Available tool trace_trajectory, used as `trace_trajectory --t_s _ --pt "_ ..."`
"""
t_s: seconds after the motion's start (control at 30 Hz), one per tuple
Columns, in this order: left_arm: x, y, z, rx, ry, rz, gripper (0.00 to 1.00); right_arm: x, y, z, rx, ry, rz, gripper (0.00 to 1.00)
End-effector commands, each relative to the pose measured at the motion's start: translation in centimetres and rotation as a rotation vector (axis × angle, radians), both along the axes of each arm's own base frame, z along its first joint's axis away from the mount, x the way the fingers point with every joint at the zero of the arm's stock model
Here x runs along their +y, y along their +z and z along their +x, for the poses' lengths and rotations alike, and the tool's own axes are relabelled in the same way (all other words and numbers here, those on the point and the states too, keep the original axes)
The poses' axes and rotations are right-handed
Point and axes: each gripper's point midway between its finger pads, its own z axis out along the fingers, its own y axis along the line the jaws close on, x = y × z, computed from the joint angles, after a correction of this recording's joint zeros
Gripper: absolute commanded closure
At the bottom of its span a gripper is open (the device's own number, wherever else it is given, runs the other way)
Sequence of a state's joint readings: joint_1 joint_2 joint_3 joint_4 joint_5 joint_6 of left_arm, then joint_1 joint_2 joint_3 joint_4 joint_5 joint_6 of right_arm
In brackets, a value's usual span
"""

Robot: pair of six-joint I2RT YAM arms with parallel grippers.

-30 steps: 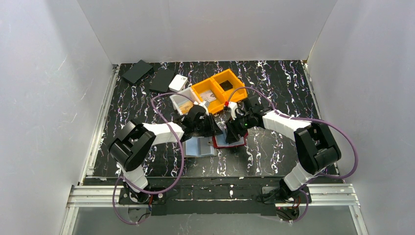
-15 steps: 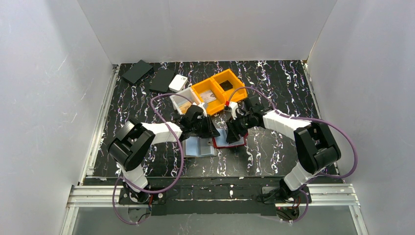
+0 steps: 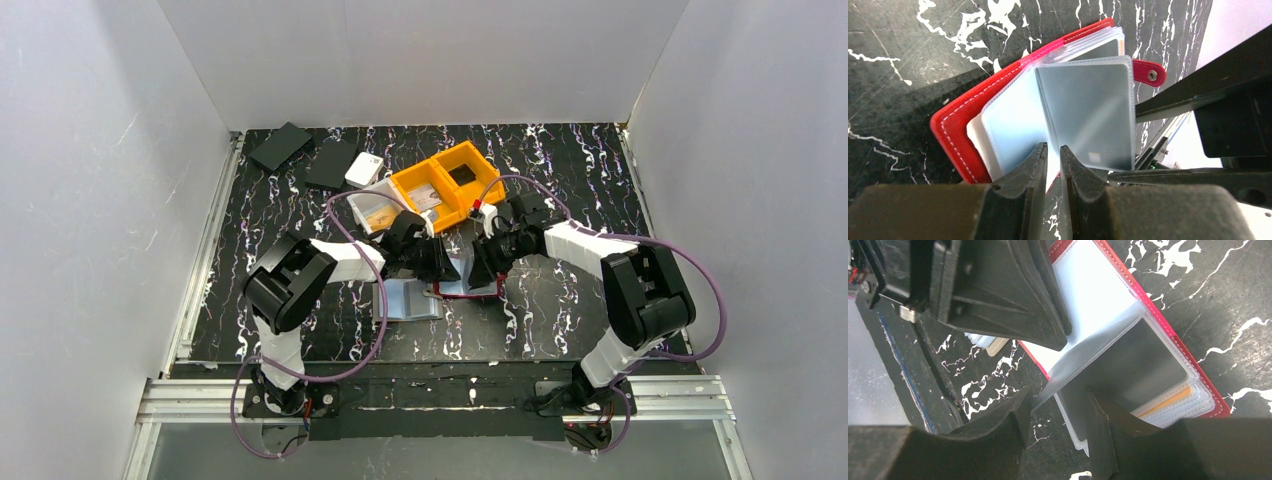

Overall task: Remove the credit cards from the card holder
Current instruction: Open the card holder at the center of the board.

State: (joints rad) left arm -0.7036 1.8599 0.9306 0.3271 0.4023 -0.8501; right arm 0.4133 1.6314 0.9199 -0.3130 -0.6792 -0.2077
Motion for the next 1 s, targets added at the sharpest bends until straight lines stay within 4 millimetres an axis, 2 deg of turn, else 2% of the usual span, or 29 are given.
trace_trajectory --t_s 0.0,0.2,0.33,0.4,0.5,0.57,0.67,0.97 --pt "-1.3 0.7 -0.2 0.014 -0.044 -0.03 0.84 0.2 0.8 0.7 0.032 -0.016 0.068 0.49" --pt "-1.3 -0.1 -0.5 0.034 -0.052 -0.024 0.84 -0.2 1.1 0.8 0.079 -0.032 0.114 0.4" --pt "-1.2 -0.2 -0.7 0.037 -0.055 -0.022 0.84 -0.4 0.9 1.1 0.098 -0.055 0.121 0.42" --pt "-1.1 -0.2 -0.7 0.039 -0.054 -0.022 0.84 -0.6 0.5 1.3 0.112 -0.073 0.117 0.49" --pt "-0.9 0.0 -0.8 0.03 -0.049 -0.018 0.84 -1.3 -0.7 1.9 0.112 -0.112 0.059 0.77" --pt "-0.5 0.2 -0.8 0.013 -0.036 -0.01 0.84 -1.7 -1.2 2.2 0.112 -0.131 0.028 0.85" --pt "-0.1 0.6 -0.9 -0.004 -0.029 -0.008 0.84 -1.9 -1.3 2.3 0.111 -0.134 0.024 0.9" --pt "0.4 2.2 -1.1 -0.023 -0.002 -0.029 0.78 -1.9 -0.6 2.3 0.077 -0.12 0.035 0.91"
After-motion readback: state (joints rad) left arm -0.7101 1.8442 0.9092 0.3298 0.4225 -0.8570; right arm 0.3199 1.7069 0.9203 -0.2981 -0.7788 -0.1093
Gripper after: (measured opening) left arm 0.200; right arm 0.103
